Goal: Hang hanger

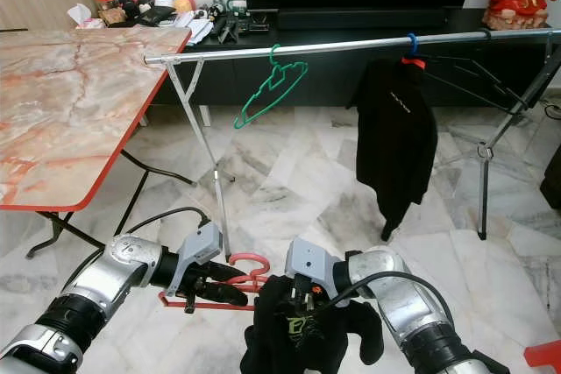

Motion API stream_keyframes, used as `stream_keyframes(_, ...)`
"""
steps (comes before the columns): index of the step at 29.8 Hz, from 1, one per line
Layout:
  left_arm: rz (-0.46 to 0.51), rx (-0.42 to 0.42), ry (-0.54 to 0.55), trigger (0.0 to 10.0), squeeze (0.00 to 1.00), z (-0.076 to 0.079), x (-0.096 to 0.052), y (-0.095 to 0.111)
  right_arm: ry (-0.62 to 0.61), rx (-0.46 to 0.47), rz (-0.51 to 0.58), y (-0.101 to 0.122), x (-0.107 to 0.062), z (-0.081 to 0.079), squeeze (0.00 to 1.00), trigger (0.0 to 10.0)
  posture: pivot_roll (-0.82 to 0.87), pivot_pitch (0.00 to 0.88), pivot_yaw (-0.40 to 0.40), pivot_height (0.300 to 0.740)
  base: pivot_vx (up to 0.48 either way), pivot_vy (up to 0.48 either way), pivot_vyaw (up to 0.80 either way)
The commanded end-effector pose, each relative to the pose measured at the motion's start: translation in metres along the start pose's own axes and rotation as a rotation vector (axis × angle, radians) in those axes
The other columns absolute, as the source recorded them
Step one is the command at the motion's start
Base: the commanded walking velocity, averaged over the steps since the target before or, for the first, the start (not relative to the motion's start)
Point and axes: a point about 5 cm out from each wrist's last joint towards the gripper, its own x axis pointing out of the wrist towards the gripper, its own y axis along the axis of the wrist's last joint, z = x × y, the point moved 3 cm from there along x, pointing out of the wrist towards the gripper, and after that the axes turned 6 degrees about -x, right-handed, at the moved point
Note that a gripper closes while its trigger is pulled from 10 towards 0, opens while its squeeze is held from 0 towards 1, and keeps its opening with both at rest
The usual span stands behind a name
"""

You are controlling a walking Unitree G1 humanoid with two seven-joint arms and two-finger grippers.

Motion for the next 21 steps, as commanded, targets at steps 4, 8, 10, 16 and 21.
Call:
stream_keyframes(4,-0.005,-0.018,-0.021,0.0,0.00,0.0042,0.0014,-0.0054,-0.078,-0.027,0.073,0.0162,-0.0079,0.0144,0.00,10.0,-0.03,0.047,0.073,0.740,0.000,0.000,0.00)
stream_keyframes(8,-0.009,-0.016,-0.012,0.0,0.00,0.0027,-0.0008,-0.0057,-0.080,-0.028,0.074,0.0158,-0.0075,0.0145,0.00,10.0,-0.03,0.037,0.076,0.740,0.000,0.000,0.00)
stream_keyframes(10,-0.013,-0.011,-0.010,0.0,0.00,0.0023,-0.0011,-0.0061,-0.081,-0.028,0.075,0.0158,-0.0071,0.0145,0.00,10.0,-0.03,0.030,0.077,0.740,0.000,0.000,0.00)
stream_keyframes(16,-0.013,0.001,0.006,0.0,0.00,-0.0008,-0.0037,-0.0027,-0.086,-0.033,0.089,0.0191,-0.0057,0.0165,0.00,10.0,-0.03,0.019,0.080,0.740,0.000,0.000,0.00)
stream_keyframes(21,-0.015,0.002,0.015,0.0,0.00,-0.0026,-0.0064,-0.0029,-0.077,-0.026,0.129,0.0226,-0.0068,0.0156,0.28,10.0,-0.02,0.022,0.078,0.740,0.000,0.000,0.00)
